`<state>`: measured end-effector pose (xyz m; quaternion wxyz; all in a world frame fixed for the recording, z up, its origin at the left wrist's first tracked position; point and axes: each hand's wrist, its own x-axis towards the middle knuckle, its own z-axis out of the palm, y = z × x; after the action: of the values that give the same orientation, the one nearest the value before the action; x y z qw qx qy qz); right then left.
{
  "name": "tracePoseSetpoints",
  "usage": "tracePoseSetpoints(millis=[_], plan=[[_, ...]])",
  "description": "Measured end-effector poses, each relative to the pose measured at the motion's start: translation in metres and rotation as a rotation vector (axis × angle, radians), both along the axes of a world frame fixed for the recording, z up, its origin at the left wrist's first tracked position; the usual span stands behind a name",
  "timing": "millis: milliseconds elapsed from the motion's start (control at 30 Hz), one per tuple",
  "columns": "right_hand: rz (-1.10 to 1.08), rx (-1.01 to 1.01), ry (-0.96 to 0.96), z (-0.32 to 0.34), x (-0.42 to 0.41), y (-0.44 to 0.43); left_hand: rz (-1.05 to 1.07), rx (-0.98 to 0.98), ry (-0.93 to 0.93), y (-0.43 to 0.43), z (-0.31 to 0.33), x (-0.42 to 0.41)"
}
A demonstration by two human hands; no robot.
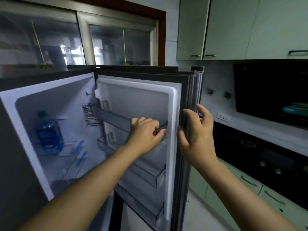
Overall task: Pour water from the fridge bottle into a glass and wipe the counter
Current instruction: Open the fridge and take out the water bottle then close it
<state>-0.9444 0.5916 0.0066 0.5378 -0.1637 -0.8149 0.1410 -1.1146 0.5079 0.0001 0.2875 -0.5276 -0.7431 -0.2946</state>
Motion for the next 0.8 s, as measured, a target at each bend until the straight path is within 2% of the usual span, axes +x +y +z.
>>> tracePoseSetpoints(millis=[133, 167, 200, 233, 267, 300, 367, 400, 433, 467, 533, 667, 733, 800], plan=[[0.136, 0.097, -0.117, 0.031, -0.027, 0.018, 0.033, -0.123, 0.057, 0.048, 0.0, 0.008], [0.156, 0.106, -0.161, 0.04, -0.037, 0.025, 0.044, -0.11, -0.004, 0.066, 0.0, 0.013], [0.174, 0.116, -0.2, 0.047, -0.05, 0.034, 0.079, -0.124, -0.169, 0.085, 0.005, 0.019], [0.193, 0.126, -0.238, 0.053, -0.062, 0.044, 0.175, -0.171, -0.458, 0.101, 0.012, 0.027], [0.213, 0.139, -0.281, 0.058, -0.075, 0.054, 0.256, -0.111, -0.59, 0.112, 0.01, 0.021], [0.229, 0.155, -0.331, 0.061, -0.089, 0.065, 0.364, -0.204, -0.471, 0.122, -0.006, 0.005], [0.245, 0.186, -0.452, 0.066, -0.117, 0.085, 0.173, -0.163, -0.388, 0.133, -0.014, -0.001], [0.248, 0.199, -0.516, 0.067, -0.132, 0.095, 0.094, -0.282, -0.202, 0.13, -0.02, -0.004], [0.252, 0.205, -0.579, 0.068, -0.147, 0.103, 0.057, -0.291, -0.042, 0.124, -0.03, -0.016], [0.258, 0.205, -0.636, 0.067, -0.162, 0.111, 0.063, -0.218, 0.046, 0.12, -0.039, -0.027], [0.267, 0.21, -0.727, 0.063, -0.19, 0.123, 0.1, -0.076, 0.046, 0.103, -0.061, -0.043], [0.265, 0.292, -0.863, 0.042, -0.241, 0.131, 0.312, 0.132, -0.238, 0.029, -0.106, -0.096], [0.25, 0.375, -0.869, 0.037, -0.266, 0.126, 0.495, 0.265, -0.374, -0.006, -0.114, -0.129], [0.274, 0.419, -0.836, 0.036, -0.29, 0.118, 0.67, 0.434, -0.434, -0.033, -0.113, -0.165]])
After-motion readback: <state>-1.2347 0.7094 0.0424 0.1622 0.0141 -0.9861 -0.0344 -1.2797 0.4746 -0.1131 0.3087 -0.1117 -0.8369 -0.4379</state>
